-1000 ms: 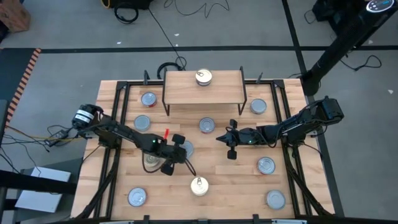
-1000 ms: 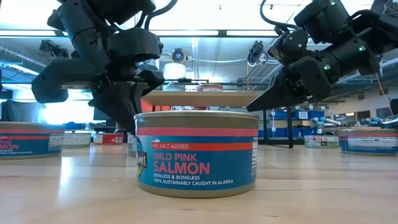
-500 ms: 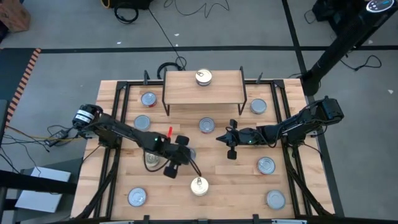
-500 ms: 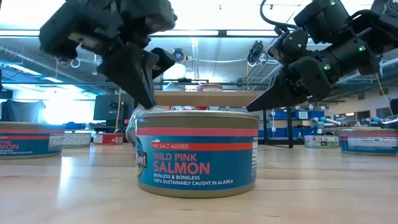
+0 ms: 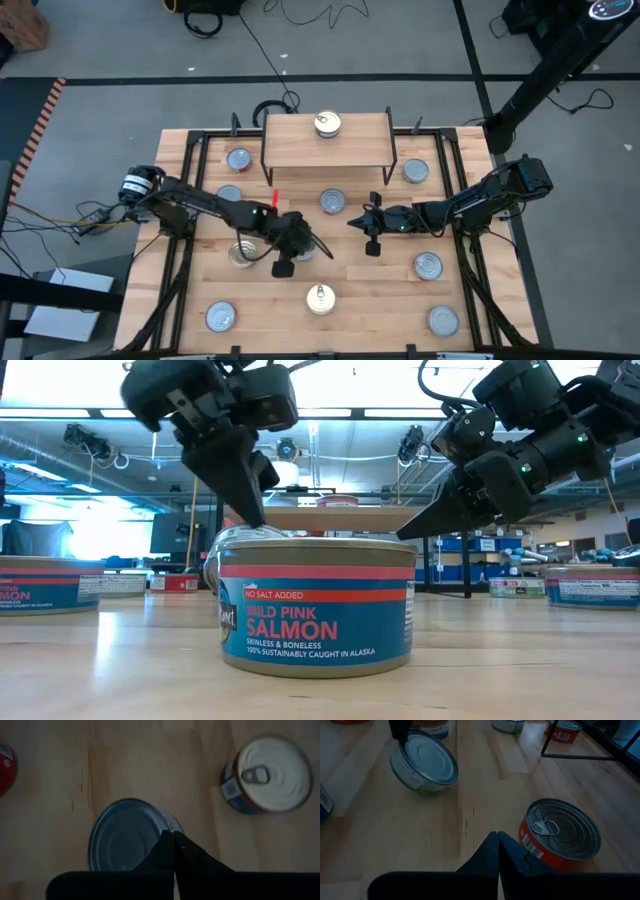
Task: Stack canned seafood by type on shelf
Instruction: Put the green tuna can on the shelf
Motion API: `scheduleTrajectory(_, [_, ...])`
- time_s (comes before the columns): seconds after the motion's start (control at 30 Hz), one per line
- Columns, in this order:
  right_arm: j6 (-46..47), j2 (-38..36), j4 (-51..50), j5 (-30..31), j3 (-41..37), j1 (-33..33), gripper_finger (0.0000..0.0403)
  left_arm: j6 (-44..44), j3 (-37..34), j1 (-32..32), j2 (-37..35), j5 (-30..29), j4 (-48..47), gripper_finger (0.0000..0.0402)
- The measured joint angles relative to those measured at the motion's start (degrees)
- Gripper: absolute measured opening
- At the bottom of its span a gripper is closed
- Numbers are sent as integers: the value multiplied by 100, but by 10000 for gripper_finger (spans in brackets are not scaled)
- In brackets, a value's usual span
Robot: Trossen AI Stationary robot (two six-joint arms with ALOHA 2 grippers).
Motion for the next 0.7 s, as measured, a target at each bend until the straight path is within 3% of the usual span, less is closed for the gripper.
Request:
scheduleTrajectory(0.4, [51, 0, -50, 0, -2, 0, 9, -164, 2, 376, -8, 220, 56, 0])
scheduleTrajectory(0.7, [102, 0, -125, -2, -4, 0, 9, -463, 22, 578, -502, 327, 104, 0])
